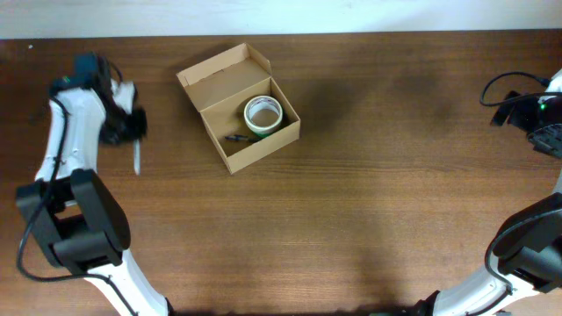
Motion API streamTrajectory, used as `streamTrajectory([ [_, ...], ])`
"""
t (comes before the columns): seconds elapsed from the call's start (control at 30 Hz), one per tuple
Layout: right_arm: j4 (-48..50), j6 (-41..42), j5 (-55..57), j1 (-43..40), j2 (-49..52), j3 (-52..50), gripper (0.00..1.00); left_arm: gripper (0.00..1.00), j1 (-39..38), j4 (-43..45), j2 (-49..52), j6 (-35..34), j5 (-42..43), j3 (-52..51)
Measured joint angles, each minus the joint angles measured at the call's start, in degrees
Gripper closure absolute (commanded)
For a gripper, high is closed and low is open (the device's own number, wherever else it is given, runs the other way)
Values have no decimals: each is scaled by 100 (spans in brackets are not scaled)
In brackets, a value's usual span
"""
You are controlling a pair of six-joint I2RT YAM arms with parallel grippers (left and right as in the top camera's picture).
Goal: Pack container
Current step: 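Carry the black marker into the box and release it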
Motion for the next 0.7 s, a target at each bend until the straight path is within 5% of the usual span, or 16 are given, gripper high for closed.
streamTrajectory([
  [0.3,0,2,0,0,0,0,1,98,-772,-511,-50,1320,1150,2839],
  [0.47,0,4,2,0,0,0,1,98,-1840,-813,-87,2302,1318,3038],
  [0.7,2,2,0,0,0,0,1,98,-2911,-1314,195,2776,1233,3038],
])
